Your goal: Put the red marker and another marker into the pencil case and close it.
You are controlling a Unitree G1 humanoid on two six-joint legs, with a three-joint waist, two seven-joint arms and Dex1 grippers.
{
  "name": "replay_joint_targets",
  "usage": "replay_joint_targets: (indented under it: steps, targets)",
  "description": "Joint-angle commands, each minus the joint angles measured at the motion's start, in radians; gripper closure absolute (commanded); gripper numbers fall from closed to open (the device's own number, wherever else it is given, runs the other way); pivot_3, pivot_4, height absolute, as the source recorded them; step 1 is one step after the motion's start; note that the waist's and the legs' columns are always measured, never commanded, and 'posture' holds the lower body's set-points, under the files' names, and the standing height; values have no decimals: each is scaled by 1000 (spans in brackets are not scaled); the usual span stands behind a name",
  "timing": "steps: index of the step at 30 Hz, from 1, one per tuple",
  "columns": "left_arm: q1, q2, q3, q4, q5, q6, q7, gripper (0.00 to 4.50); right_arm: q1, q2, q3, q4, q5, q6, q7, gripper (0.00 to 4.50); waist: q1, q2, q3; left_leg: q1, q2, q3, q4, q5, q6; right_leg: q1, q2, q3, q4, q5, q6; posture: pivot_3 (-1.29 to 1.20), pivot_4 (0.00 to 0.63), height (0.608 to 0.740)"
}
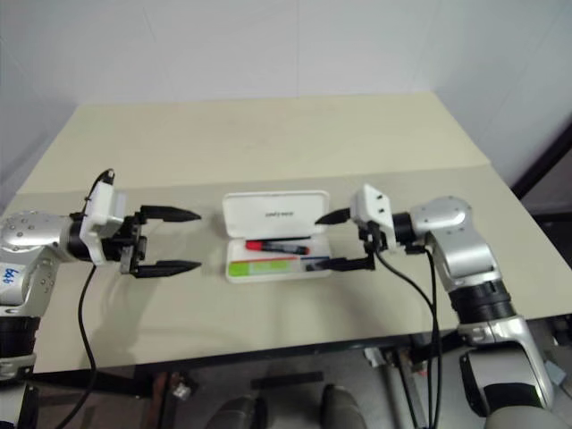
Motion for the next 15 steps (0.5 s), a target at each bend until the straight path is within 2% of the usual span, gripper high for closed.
replay_joint_targets:
  steps: [1, 6, 7, 9, 15]
  targets:
    - [3, 20, 55, -18, -48, 38, 10, 0, 13, -27, -90, -101, 89, 64, -36, 69, 0, 0, 0, 0, 0, 0, 0, 0, 0, 0, 0, 0, 0, 0, 0, 0, 150, 740]
    - [-10, 32, 71, 69, -19, 11, -12, 0, 19, -54, -159, -246, 199, 224, -105, 69, -3, 0, 0, 1, 0, 0, 0, 0, 0, 0, 0, 0, -2, 0, -1, 0, 150, 740]
    - [-14, 31, 70, 84, -16, 1, -17, 182, 23, -58, -167, -266, 211, 236, -111, 20, -2, 0, 0, 1, 1, 0, 0, 0, -1, -1, 0, 0, -2, -1, -1, 0, 150, 740]
    - [-22, 28, 68, 112, -12, -15, -23, 607, 38, -67, -168, -290, 223, 251, -115, 0, 0, 0, 0, 1, 2, 0, 0, -1, -1, -1, 0, 0, -2, -1, -2, 0, 150, 740]
    - [-62, 15, 63, 191, -1, -53, -17, 2571, 53, -48, -173, -313, 263, 264, -136, 0, 1, 0, 0, 1, 1, 0, 0, -1, -1, -1, -1, 0, -2, -1, -2, 0, 150, 740]
